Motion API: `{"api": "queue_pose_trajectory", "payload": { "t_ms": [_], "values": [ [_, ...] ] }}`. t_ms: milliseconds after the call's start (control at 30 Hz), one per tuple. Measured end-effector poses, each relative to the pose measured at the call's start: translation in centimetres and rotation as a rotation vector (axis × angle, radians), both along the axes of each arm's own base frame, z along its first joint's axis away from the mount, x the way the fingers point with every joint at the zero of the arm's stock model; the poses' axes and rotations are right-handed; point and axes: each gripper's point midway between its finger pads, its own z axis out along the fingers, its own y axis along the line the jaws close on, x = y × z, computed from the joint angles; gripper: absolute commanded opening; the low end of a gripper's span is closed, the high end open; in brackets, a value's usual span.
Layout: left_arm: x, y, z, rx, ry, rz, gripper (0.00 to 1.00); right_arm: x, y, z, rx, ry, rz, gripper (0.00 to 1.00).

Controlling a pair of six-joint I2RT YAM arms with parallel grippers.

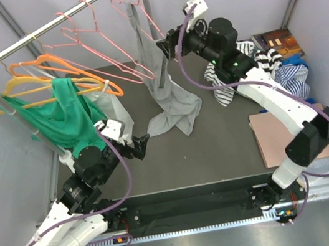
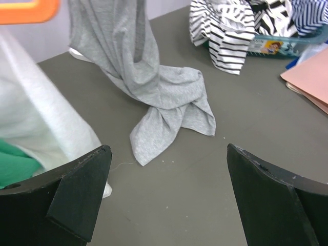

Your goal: Place the tank top on the hanger

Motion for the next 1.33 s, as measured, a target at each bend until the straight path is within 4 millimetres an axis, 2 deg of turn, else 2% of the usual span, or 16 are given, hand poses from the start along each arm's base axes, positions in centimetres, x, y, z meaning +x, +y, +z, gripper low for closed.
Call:
{"api": "queue_pose_trajectory", "payload": {
  "t_ms": [67, 167, 267, 367, 500, 667, 767, 867, 1333],
  "values": [
    [0.0, 0.6, 0.3, -0.007, -0.010, 0.025, 0.99, -1.1, -1.1, 0.8, -0.001, -0.019, -0.017, 1.00],
    [-0.2, 2.0, 1.0, -0.026, -0.030, 0.079, 0.99, -3.8, -3.7, 1.5, 0.003, -0.039, -0.058, 1.00],
    [-0.3, 3.7, 1.6, -0.065, -0.041, 0.154, 0.99, -7.3, -6.7, 1.2, 0.014, -0.051, -0.099, 1.00],
    [-0.3, 5.6, 1.8, -0.104, -0.035, 0.242, 0.99, -11.0, -10.1, -0.3, 0.020, -0.049, -0.150, 1.00],
    [-0.8, 7.7, 1.7, -0.157, -0.015, 0.336, 0.99, -13.7, -13.6, -5.2, -0.010, 0.023, -0.240, 1.00],
    [-1.4, 9.4, 1.4, -0.215, 0.007, 0.405, 0.99, -16.8, -17.3, -14.9, -0.060, 0.199, -0.341, 1.00],
    [-1.5, 9.9, 1.2, -0.225, 0.015, 0.429, 0.99, -18.5, -18.7, -18.5, -0.060, 0.260, -0.372, 1.00],
    [-1.5, 10.1, 0.9, -0.218, 0.022, 0.440, 0.99, -19.4, -19.5, -20.1, -0.044, 0.299, -0.402, 1.00],
    [-0.9, 11.0, 0.0, -0.195, 0.047, 0.523, 0.99, -19.5, -20.3, -21.1, -0.008, 0.341, -0.453, 1.00]
  ]
}}
